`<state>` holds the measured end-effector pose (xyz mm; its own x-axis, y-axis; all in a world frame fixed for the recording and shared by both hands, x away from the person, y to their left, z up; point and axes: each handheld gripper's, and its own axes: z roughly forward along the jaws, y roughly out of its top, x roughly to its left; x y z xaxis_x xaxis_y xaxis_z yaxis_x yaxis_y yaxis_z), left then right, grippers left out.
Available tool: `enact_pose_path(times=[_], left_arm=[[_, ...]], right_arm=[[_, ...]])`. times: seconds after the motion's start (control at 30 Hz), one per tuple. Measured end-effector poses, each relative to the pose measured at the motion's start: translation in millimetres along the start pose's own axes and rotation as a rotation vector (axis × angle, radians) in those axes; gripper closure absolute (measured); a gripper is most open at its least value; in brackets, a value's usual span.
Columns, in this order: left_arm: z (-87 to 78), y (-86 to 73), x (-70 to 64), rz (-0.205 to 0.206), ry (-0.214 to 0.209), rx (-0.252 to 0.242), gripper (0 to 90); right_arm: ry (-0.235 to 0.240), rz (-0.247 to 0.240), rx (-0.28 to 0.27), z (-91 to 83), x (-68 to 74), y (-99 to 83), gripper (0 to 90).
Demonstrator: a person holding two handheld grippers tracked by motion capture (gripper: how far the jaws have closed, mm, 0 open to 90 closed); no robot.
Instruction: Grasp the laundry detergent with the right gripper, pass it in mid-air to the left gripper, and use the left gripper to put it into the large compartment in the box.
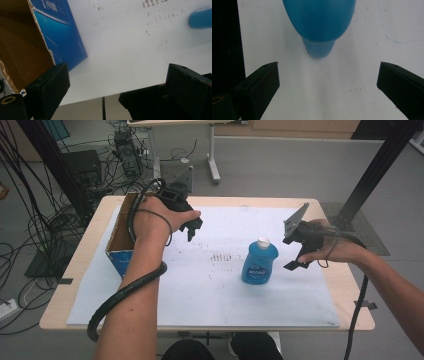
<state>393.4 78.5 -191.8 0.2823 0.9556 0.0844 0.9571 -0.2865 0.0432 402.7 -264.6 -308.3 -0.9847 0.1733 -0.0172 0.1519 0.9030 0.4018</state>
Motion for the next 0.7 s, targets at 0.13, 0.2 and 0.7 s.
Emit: enact_pose_path(times=[0.13,0.2,0.7], left_arm=[[1.1,-0.4,-0.4,0.001,0.0,-0.001,6.2],[2.1,-0.5,-0.9,-0.003,-0.001,-0.001,6.2],[5.4,0.5,-3.5,0.006,-0.003,0.007,6.2]], right_arm=[[-0.004,0.016,-0.031,13.4,2.4,-7.6,4.2],[-0.003,0.021,-0.053,17.3,3.6,-9.8,4.1],[-0.009,0.061,-0.217,54.9,13.6,-24.1,3.5]])
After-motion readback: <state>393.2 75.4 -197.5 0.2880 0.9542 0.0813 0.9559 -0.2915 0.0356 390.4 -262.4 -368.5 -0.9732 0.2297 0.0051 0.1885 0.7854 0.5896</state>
